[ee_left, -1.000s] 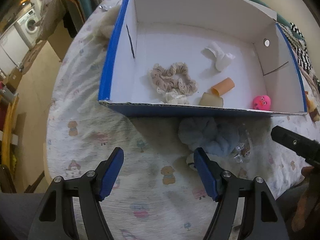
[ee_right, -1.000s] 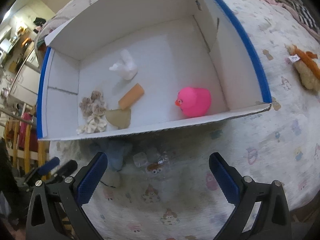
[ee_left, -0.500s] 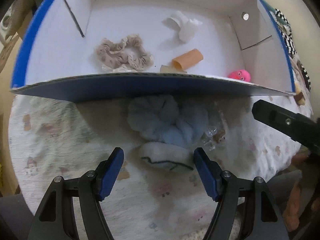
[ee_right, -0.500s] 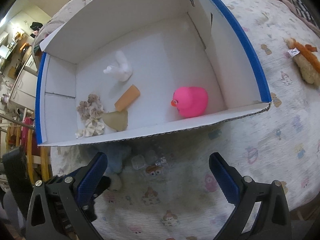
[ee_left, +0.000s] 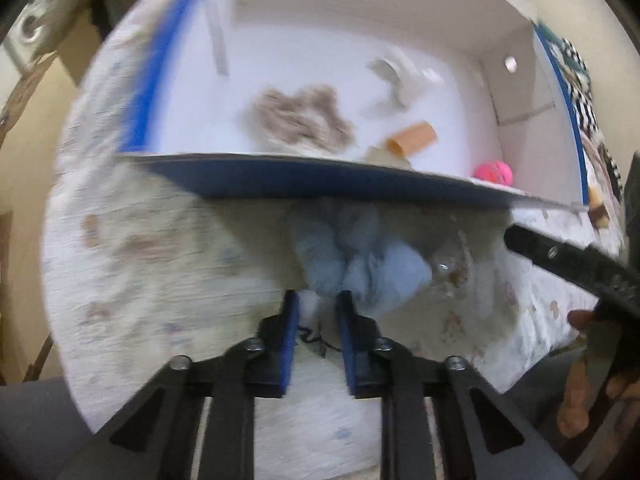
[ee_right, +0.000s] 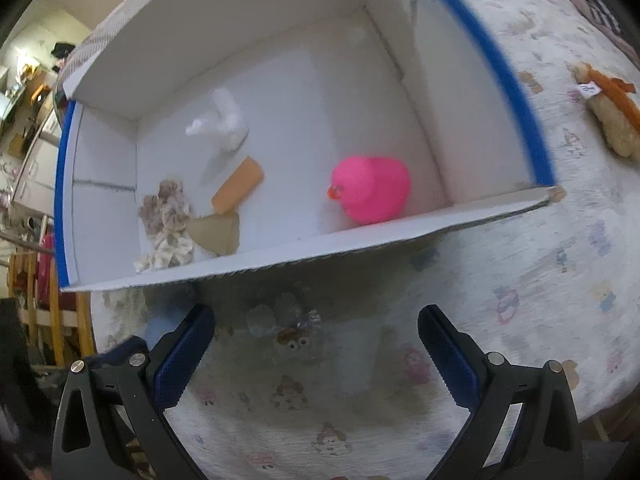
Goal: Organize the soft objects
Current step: 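Move both tools toward the plastic bag, white sock and blue scrunchie, then grasp the clear plastic bag with the right tool while the left tool grasps the white sock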
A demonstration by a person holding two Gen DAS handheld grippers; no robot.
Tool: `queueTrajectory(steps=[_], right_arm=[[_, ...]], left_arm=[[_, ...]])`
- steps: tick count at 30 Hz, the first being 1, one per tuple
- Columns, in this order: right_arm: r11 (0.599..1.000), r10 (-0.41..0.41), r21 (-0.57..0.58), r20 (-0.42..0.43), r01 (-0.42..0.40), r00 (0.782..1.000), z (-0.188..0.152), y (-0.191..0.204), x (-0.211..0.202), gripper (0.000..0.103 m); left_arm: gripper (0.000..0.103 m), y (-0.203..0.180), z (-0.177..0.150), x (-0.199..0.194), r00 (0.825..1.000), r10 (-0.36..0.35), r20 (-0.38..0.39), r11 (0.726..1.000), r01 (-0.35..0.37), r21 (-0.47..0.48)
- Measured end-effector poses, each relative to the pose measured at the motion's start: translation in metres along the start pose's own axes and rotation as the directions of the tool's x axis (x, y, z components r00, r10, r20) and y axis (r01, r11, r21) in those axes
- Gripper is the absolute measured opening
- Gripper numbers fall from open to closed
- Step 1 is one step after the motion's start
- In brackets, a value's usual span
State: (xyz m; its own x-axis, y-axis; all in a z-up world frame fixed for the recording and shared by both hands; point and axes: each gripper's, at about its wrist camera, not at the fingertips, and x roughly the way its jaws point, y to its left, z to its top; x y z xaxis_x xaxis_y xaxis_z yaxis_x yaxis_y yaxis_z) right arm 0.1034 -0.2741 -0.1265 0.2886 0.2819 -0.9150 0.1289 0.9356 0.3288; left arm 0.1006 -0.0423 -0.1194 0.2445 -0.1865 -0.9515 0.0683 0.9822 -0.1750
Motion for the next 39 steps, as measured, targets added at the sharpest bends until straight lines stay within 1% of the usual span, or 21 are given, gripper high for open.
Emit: queueTrajectory(steps=[5,9,12,13,14,15,16,17,19,20,21,22,23,25,28,30,31,32,33,34,39], right_arm=[[0.996,-0.054,-0.075,-0.043,0.05,0.998,0.0,0.023,0.021,0.103],[0.989,-0.095,-0.121,-0.051,0.089,0.994,0.001,0.035,0.029,0.103],[0.977,-0.148,-0.163,-0.059,0.136,0.987,-0.002,0.042,0.038,0.103],[0.975,-0.157,-0.173,-0.068,0.143,0.985,-0.002,0.044,0.042,0.103],[0.973,-0.157,-0.182,-0.08,0.14,0.984,-0.003,0.046,0.047,0.103],[0.972,-0.153,-0.192,-0.089,0.134,0.984,-0.003,0.049,0.05,0.103],[0.969,-0.156,-0.205,-0.093,0.134,0.983,-0.004,0.051,0.053,0.103],[0.965,-0.165,-0.222,-0.094,0.141,0.982,-0.005,0.053,0.056,0.103],[0.957,-0.176,-0.25,-0.094,0.148,0.98,-0.007,0.058,0.06,0.101],[0.953,-0.178,-0.263,-0.093,0.148,0.98,-0.008,0.059,0.061,0.084],[0.948,-0.188,-0.277,-0.093,0.155,0.978,-0.009,0.06,0.063,0.075],[0.942,-0.204,-0.289,-0.087,0.171,0.975,-0.01,0.061,0.064,0.059],[0.936,-0.213,-0.3,-0.074,0.182,0.974,-0.011,0.061,0.063,0.051],[0.935,-0.199,-0.313,-0.066,0.169,0.978,-0.013,0.06,0.059,0.041],[0.939,-0.17,-0.312,-0.055,0.145,0.984,-0.016,0.057,0.051,0.041],[0.947,-0.147,-0.297,-0.053,0.125,0.988,-0.018,0.053,0.046,0.04],[0.948,-0.142,-0.292,-0.048,0.122,0.989,-0.018,0.052,0.044,0.04],[0.95,-0.138,-0.288,-0.043,0.12,0.99,-0.018,0.051,0.042,0.04],[0.953,-0.133,-0.281,-0.041,0.116,0.99,-0.018,0.051,0.04,0.04],[0.955,-0.129,-0.274,-0.041,0.113,0.991,-0.017,0.052,0.04,0.04],[0.955,-0.108,-0.28,-0.032,0.095,0.994,-0.012,0.056,0.032,0.04]], left_arm=[[0.005,0.026,-0.001,-0.008,1.0,-0.018,0.008,0.998,0.018,-0.054],[0.006,0.031,0.0,-0.009,0.999,-0.042,0.018,0.996,0.043,-0.075],[0.016,0.028,0.003,-0.012,0.999,-0.038,0.029,0.995,0.04,-0.091],[0.027,0.023,0.004,-0.013,0.999,-0.037,0.033,0.996,0.04,-0.078],[0.044,0.018,0.005,-0.014,0.999,-0.028,0.036,0.998,0.03,-0.064],[0.055,0.013,0.006,-0.014,0.999,-0.013,0.042,0.999,0.014,-0.045],[0.072,0.008,0.006,-0.014,0.999,0.004,0.052,1.0,-0.003,-0.025],[0.075,0.002,0.006,-0.013,0.997,0.026,0.066,1.0,-0.026,-0.001],[0.075,-0.008,0.008,-0.007,0.996,0.058,0.07,0.997,-0.062,0.044],[0.075,-0.012,0.009,-0.001,0.996,0.064,0.057,0.996,-0.067,0.061],[0.075,-0.015,0.009,0.005,0.997,0.067,0.04,0.995,-0.07,0.074],[0.075,-0.016,0.009,0.011,0.997,0.075,0.026,0.994,-0.076,0.08],[0.075,-0.018,0.009,0.019,0.996,0.088,0.006,0.992,-0.088,0.089],[0.075,-0.021,0.009,0.028,0.994,0.113,-0.005,0.988,-0.112,0.105],[0.073,-0.025,0.012,0.037,0.991,0.133,-0.005,0.982,-0.131,0.134],[0.058,-0.024,0.015,0.039,0.991,0.131,-0.001,0.984,-0.13,0.125],[0.044,-0.024,0.016,0.041,0.991,0.132,-0.002,0.984,-0.131,0.124],[0.036,-0.024,0.018,0.042,0.991,0.131,-0.004,0.984,-0.13,0.124],[0.03,-0.024,0.019,0.042,0.992,0.128,-0.006,0.983,-0.126,0.13],[0.014,-0.024,0.02,0.041,0.992,0.129,-0.002,0.983,-0.127,0.134],[0.004,-0.017,0.022,0.036,0.995,0.098,0.001,0.99,-0.097,0.107]])
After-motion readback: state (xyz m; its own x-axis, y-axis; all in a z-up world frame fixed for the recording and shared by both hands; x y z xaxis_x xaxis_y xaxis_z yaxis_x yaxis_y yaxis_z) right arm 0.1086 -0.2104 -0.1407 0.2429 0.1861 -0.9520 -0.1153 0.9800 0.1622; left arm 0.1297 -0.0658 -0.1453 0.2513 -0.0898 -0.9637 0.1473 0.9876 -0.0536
